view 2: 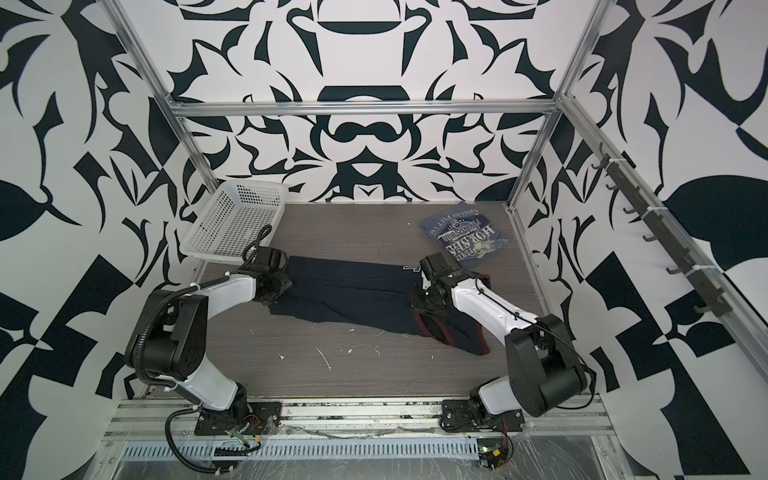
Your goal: Fold and stack the tank tops
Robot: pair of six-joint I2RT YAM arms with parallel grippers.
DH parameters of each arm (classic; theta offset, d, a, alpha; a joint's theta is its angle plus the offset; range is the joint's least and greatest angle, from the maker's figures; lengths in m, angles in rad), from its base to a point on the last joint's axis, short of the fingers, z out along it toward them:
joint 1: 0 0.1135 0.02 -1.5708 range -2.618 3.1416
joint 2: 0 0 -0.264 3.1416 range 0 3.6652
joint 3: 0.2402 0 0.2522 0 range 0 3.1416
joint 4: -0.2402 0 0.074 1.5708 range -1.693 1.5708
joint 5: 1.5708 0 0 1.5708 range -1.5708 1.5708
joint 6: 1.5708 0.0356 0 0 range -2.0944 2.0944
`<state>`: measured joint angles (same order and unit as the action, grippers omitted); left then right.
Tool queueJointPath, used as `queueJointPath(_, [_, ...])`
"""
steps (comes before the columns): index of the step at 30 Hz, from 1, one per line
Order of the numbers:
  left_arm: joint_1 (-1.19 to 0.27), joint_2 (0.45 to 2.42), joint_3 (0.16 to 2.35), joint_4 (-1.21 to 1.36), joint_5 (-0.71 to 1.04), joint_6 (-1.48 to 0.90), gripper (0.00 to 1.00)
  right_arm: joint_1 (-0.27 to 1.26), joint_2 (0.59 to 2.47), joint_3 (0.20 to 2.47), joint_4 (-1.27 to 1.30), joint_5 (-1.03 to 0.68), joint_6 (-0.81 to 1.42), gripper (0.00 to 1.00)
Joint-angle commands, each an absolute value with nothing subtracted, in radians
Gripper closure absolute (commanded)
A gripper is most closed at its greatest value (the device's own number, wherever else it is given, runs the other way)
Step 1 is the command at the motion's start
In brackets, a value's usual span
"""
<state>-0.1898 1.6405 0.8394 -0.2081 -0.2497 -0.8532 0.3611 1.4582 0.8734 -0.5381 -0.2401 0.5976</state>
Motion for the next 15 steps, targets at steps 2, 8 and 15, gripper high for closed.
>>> queueJointPath(2, [-0.183,1.626,0.796,-0.309,-0.307,-0.845,0.43,0.338,1.523,0.911,-0.530,-0.245,0.551,1.00])
queueJointPath(8, [-0.184,1.518,0.808,-0.339,-0.310,-0.828,0.32,0.337,1.567,0.869,-0.485,-0.259,0.550,0.90])
queueJointPath(15, [-0.254,1.376,0.876,-0.426,-0.288,-0.760,0.28,0.336,1.431,0.878,-0.601,-0.166,0.509,0.54])
